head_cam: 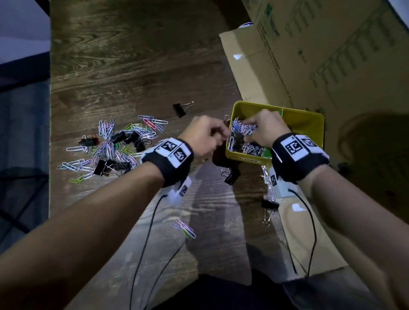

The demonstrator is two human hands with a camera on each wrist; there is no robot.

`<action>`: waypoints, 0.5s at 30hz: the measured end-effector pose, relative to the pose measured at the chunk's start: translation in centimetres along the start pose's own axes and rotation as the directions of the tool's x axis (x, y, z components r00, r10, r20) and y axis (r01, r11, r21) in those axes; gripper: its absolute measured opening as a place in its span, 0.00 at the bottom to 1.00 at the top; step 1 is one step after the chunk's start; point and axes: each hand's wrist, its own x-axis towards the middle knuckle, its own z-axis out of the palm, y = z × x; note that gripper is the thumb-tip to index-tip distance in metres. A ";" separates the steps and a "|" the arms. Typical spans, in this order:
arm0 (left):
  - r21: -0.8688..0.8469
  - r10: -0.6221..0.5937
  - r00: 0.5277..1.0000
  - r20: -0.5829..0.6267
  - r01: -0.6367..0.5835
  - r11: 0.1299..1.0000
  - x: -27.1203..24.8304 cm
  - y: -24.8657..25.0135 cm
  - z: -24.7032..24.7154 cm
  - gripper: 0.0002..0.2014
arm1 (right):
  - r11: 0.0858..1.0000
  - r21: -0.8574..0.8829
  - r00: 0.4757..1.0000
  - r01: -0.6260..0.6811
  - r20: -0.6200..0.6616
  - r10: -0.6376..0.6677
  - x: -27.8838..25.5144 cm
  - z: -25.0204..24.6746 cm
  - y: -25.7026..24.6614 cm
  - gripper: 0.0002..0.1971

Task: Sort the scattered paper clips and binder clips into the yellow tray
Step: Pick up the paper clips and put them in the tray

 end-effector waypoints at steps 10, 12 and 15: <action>0.447 -0.013 0.910 0.414 -0.191 0.874 -11.2 -10.7 1.1 0.12 | 0.902 0.005 0.901 0.433 -0.019 -0.432 -10.5 7.2 -1.8 0.13; 0.425 0.076 0.891 0.447 -0.287 0.858 -13.7 -12.9 2.5 0.18 | 0.899 -0.075 0.893 0.431 0.182 -0.412 -12.6 11.3 -1.4 0.15; 0.567 0.194 0.885 0.424 -0.427 0.705 -16.2 -15.1 4.7 0.23 | 0.911 -0.129 0.880 0.392 0.341 -0.331 -14.8 16.6 -0.5 0.25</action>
